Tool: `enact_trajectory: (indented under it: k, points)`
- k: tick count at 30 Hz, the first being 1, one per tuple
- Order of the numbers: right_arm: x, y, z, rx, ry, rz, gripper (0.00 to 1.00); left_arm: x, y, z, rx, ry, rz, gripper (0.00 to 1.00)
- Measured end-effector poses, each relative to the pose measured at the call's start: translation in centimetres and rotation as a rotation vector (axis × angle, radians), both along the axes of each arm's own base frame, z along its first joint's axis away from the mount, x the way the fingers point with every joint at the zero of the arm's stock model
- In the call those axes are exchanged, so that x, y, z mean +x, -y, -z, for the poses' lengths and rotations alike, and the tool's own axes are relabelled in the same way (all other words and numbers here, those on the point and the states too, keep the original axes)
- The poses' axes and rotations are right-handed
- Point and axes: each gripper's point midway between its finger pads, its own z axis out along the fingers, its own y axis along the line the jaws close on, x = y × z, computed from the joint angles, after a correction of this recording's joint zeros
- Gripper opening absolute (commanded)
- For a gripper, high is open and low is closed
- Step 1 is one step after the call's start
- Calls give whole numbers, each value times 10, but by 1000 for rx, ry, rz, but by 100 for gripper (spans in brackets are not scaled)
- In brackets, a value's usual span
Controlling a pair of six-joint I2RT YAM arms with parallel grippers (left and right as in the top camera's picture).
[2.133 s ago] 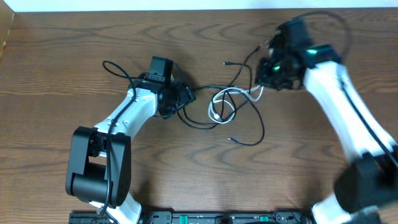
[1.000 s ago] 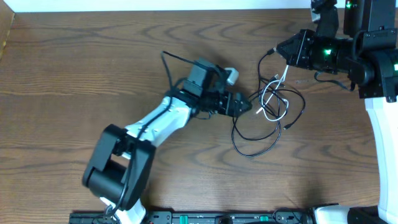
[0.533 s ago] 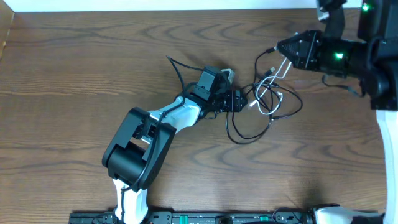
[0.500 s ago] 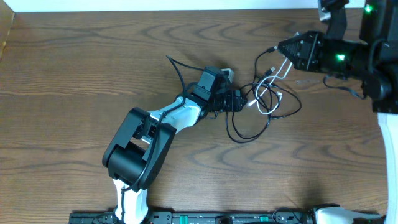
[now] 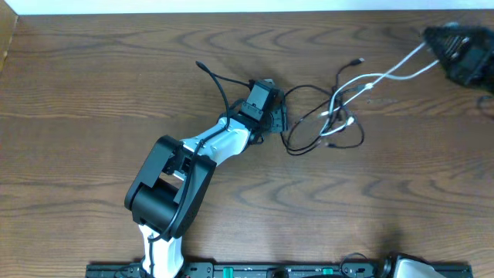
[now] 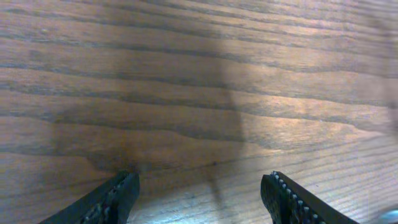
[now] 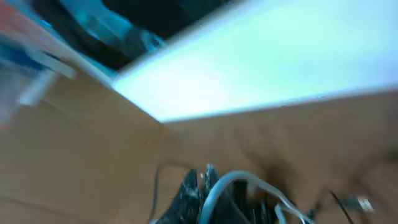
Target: Untangle cables
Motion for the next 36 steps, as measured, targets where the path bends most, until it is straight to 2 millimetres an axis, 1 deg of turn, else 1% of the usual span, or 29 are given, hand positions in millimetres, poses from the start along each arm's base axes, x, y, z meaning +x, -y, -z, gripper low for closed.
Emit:
enact_trajectory:
  k: [1, 2, 4, 6, 8, 11, 12, 14, 17, 18, 20, 22, 23, 27, 29, 30, 33, 35, 36]
  points:
    - [0, 8, -16, 18, 60, -5, 1, 1, -1, 0, 5, 3, -5, 69]
    - [-1, 14, -25, 37, 91, -9, 1, 1, -2, 0, 8, 5, -7, 69]
    - [-2, 16, -33, 62, 110, -25, 1, 2, -2, 0, 12, 8, -9, 69]
    - [-2, 14, -32, 88, 93, -47, 1, 2, -2, 0, 14, 11, -3, 69]
    - [1, 12, -27, 110, 63, -64, 2, 0, 0, -2, 19, 17, 32, 70]
    - [10, 10, -14, 140, -2, -77, 1, -7, 2, -7, 9, 9, 93, 76]
    - [15, 8, -7, 148, -32, -78, 1, -9, 3, -14, -1, 18, 116, 77]
    - [20, 5, 1, 150, -65, -73, 1, -8, 7, -37, -30, 61, 141, 79]
    - [25, -5, 8, 146, -90, -86, 1, -5, 18, -91, -114, 166, 177, 79]
    - [25, -7, 9, 144, -93, -90, 1, -4, 23, -114, -159, 216, 197, 79]
    - [28, -14, 12, 139, -104, -101, 1, -5, 37, -150, -254, 297, 254, 79]
    - [30, -19, 15, 137, -112, -112, 1, -10, 49, -164, -319, 323, 311, 79]
    - [31, -21, 16, 137, -116, -114, 2, -15, 57, -166, -353, 318, 352, 79]
    - [35, -21, 20, 135, -127, -109, 1, -36, 79, -161, -396, 274, 439, 81]
    - [35, -21, 20, 135, -127, -109, 2, -52, 98, -157, -417, 254, 499, 82]
    - [35, -21, 20, 135, -127, -110, 1, -58, 105, -155, -424, 245, 520, 82]
    - [35, -22, 22, 136, -137, -110, 1, -75, 134, -154, -490, 258, 603, 82]
    - [34, -22, 23, 138, -143, -110, 1, -80, 148, -147, -523, 241, 621, 82]
    - [34, -22, 23, 138, -146, -109, 1, -80, 152, -144, -538, 240, 620, 81]
